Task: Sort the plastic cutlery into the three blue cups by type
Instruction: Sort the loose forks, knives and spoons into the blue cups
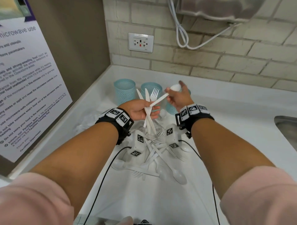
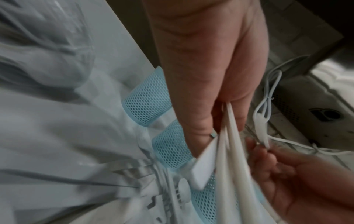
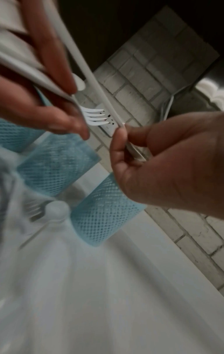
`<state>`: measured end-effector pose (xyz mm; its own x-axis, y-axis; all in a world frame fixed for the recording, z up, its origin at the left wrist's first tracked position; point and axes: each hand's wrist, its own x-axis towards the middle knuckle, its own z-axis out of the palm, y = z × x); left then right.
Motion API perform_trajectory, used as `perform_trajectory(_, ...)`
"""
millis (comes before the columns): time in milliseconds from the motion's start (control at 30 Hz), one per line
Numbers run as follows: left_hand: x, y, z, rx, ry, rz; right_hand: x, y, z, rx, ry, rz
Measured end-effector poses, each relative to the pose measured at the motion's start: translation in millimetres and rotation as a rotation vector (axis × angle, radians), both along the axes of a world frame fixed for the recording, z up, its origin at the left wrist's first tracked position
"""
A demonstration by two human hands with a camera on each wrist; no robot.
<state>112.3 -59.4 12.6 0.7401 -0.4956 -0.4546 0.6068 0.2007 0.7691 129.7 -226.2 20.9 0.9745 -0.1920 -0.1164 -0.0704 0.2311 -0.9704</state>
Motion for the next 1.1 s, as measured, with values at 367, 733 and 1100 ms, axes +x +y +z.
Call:
perform_trajectory(367, 14, -11, 2, 0.018, -0.059, 0.045, 32, -59, 27, -0.754, -0.172, -0.582)
perform_trajectory(733, 23, -2, -2, 0.002, 0.024, 0.01, 43, -40, -8, -1.568, -0.177, -0.139)
perform_trajectory(1100, 21, 5, 3, -0.037, -0.035, 0.047, 41, -5, 25, -1.137, -0.377, -0.07)
